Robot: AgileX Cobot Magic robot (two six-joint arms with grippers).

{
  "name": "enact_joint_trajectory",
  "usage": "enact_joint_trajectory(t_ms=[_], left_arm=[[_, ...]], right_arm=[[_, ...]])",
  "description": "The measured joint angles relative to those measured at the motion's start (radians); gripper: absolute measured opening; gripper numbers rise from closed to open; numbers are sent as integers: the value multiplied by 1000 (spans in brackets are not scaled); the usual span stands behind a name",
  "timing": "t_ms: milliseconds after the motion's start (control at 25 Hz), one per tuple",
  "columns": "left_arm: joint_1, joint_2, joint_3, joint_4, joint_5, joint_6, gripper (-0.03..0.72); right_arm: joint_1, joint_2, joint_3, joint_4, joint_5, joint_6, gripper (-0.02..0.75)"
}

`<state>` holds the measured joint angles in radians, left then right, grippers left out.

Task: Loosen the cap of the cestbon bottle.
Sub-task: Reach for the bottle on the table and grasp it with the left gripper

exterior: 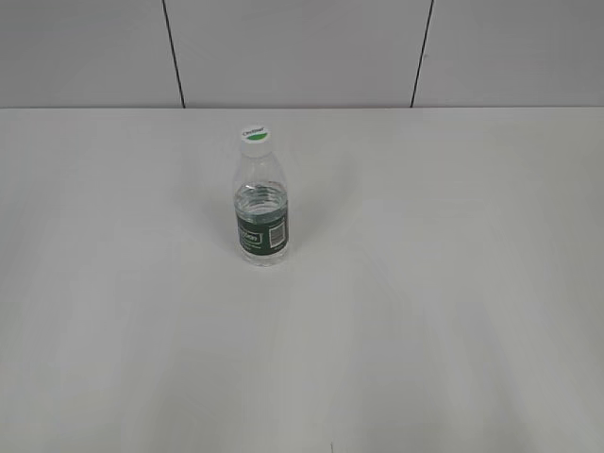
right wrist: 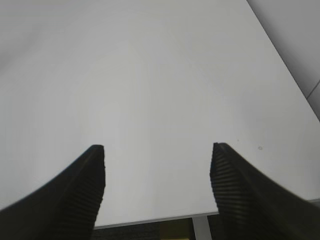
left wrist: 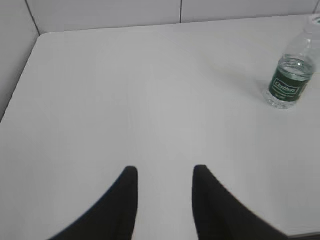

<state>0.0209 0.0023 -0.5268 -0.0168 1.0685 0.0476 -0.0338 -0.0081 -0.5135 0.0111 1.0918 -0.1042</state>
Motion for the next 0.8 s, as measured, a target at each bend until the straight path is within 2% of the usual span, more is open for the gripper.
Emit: enact_joint_trajectory(t_ms=[400, 640, 800], left_arm=[[-159, 1, 0, -2, 0, 8, 239], [-167, 28, -40, -2, -8, 12, 239], [-167, 142, -101, -2, -25, 15, 239]], right_arm=[[0, 0, 0, 0, 0, 0, 504], [0, 0, 0, 0, 0, 0, 504], [0, 0, 0, 0, 0, 1, 504]])
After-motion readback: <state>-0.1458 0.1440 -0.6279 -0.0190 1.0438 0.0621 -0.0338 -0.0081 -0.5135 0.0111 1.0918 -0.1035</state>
